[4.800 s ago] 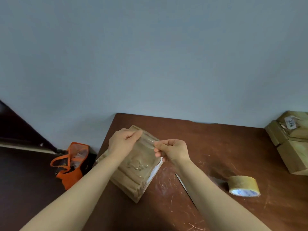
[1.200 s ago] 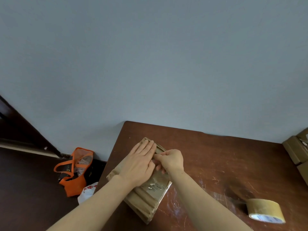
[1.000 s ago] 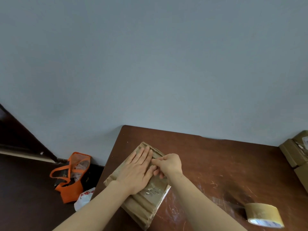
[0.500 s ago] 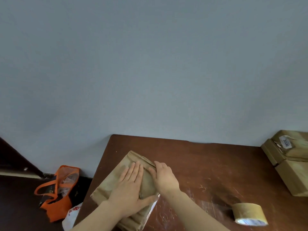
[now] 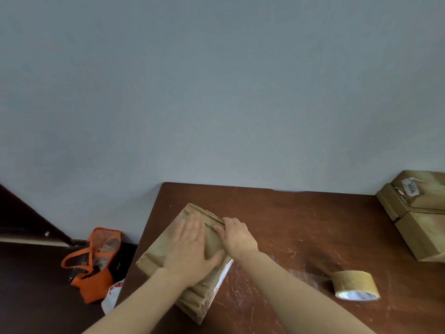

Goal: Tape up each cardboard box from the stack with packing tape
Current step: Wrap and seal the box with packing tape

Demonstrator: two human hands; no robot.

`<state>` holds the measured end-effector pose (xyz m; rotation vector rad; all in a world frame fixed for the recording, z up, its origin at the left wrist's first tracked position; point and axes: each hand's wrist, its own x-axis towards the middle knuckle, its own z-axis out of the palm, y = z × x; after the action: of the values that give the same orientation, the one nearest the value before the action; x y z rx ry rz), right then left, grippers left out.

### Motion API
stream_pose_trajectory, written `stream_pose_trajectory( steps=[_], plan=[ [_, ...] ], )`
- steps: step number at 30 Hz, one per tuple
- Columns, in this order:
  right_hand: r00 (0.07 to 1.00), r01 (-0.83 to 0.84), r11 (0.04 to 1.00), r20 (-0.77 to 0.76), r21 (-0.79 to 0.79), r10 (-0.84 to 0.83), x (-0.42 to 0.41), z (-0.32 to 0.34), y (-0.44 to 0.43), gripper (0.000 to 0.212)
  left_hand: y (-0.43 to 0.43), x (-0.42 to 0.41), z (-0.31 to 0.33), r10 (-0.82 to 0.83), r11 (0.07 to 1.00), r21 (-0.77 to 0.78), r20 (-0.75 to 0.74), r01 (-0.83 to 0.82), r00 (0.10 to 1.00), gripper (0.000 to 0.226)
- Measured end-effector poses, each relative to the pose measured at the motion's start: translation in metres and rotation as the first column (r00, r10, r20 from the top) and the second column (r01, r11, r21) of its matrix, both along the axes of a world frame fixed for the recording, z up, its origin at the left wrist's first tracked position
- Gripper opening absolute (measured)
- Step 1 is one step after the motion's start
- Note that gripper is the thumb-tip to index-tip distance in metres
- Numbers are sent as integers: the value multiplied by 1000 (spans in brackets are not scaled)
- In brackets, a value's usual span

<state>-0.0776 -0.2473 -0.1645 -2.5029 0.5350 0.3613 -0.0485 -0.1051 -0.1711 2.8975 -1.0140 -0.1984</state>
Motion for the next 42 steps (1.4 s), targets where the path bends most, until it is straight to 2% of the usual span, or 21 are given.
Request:
stream_pose_trajectory(
  steps=[3, 6, 11, 14, 17, 19, 22, 25, 27, 29, 31, 33, 37, 42],
  plan=[
    [1000, -2, 1000, 8, 4, 2, 0, 0, 0, 52, 3, -3, -6, -91, 995, -54, -39, 89, 995, 127],
    [1000, -11, 1000, 11, -6, 11, -2, -1, 0, 53, 18, 9, 4, -106, 994, -1, -87, 107, 991, 129],
    [1000, -8, 1000, 18, -13, 9, 0, -2, 0, 51, 9, 4, 6, 54, 998, -27, -19, -55, 998, 138],
    [1000, -15, 999, 24, -29, 16, -2, -6, 0, 51, -5, -13, 3, 8, 999, -54, 98, -2, 995, 115],
    [999, -18, 999, 39, -30, 19, 2, -6, -1, 52, 0, -12, 0, -17, 1000, 1, 29, 17, 999, 104],
    [999, -22, 999, 32, -28, 23, 2, -6, 0, 52, 13, -7, -2, -40, 999, 31, -83, 42, 996, 94],
    [999, -22, 999, 28, -26, 22, 3, -4, 0, 52, 22, -2, -3, -76, 996, 33, -94, 79, 993, 77],
    [999, -18, 1000, 26, -22, 19, 3, -3, 0, 51, 13, 0, -1, -11, 999, -37, -54, 9, 998, 62],
    [1000, -12, 1000, 21, -13, 12, 3, -3, -1, 50, 4, 5, 3, 43, 999, -28, -87, -46, 995, 80],
    [1000, -6, 1000, 20, -20, 6, 4, -2, -2, 49, 0, 13, -3, -6, 998, -67, -23, 5, 1000, 103],
    [1000, -8, 1000, 10, -19, 8, 4, -2, -2, 50, 6, 15, -2, -9, 999, -40, -94, 5, 996, 112],
    [1000, -10, 1000, 5, -10, 10, 2, -3, 0, 51, 17, 13, -1, -26, 1000, 12, -79, 27, 997, 115],
    [1000, 0, 1000, 14, -7, 0, 3, -3, 1, 52, 23, 7, -3, 37, 998, -46, -68, -41, 997, 115],
    [1000, -3, 1000, 10, -12, 3, 2, -2, 0, 52, 6, -2, -5, 15, 999, -31, -73, -18, 997, 120]
  ],
)
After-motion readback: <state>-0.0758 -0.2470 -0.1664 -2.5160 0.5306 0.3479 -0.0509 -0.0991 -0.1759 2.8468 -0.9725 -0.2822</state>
